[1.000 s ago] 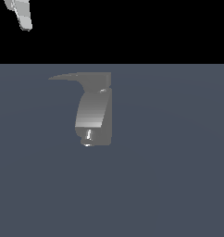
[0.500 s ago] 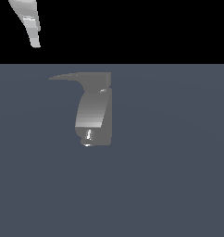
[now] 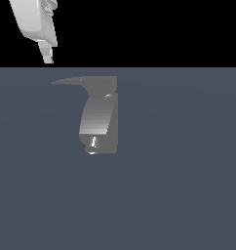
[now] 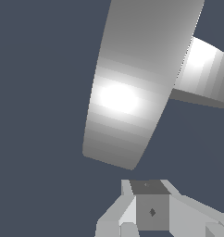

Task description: Turn on the faucet by rotating a designated handle.

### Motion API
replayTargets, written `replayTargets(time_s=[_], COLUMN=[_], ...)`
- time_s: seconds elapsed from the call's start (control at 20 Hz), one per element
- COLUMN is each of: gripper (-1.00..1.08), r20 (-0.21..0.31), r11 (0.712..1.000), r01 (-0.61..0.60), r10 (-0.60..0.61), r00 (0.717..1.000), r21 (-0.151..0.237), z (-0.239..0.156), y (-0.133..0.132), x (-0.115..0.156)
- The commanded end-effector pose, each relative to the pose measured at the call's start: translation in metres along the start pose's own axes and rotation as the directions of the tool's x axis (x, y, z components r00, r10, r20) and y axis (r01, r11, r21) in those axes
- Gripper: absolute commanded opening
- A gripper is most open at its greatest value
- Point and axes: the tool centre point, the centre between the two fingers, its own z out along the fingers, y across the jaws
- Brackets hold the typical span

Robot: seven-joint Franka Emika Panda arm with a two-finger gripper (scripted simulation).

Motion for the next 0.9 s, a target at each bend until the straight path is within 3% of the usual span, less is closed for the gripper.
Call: replayTargets(time_s=[0.0,0.85], gripper=[-1.00,-1.00], r20=[-0.002,-0.014], r11=[0.999,0.933], r01=[-0.052,-0.359], r10=[0.052,0.359], r00=[0.999,0.933], r21=[0.000,-0.004], z=[0.008,0.053], y=[-0.012,-0.079], x=[0.004,0.042])
